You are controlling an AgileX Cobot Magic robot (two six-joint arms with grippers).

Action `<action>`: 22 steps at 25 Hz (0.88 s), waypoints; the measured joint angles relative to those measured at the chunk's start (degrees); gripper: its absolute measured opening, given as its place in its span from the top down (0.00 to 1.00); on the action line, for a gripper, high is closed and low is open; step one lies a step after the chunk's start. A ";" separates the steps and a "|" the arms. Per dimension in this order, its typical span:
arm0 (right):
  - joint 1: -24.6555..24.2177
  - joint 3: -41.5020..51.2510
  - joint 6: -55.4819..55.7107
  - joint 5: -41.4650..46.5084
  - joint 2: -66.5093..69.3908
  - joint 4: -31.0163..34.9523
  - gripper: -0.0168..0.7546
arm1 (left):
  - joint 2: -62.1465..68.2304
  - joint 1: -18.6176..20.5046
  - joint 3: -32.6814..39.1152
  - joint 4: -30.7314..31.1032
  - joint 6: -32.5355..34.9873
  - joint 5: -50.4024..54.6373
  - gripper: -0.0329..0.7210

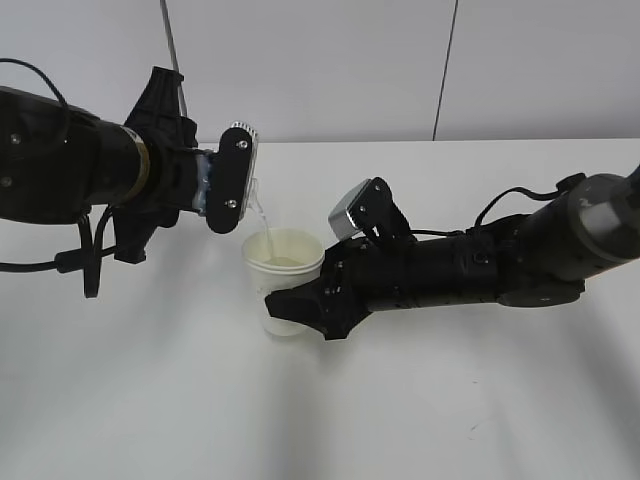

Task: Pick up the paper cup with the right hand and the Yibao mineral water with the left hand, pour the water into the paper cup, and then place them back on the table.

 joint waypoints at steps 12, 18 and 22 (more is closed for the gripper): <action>0.00 0.00 0.00 0.09 0.00 0.10 0.32 | 0.00 0.00 0.00 0.63 0.00 0.01 0.46; 0.00 0.00 0.00 0.09 0.00 0.10 0.32 | 0.00 0.00 0.00 0.63 0.00 0.06 0.46; 0.00 0.00 0.00 0.09 0.00 0.10 0.32 | 0.00 0.00 0.00 0.52 0.00 0.06 0.46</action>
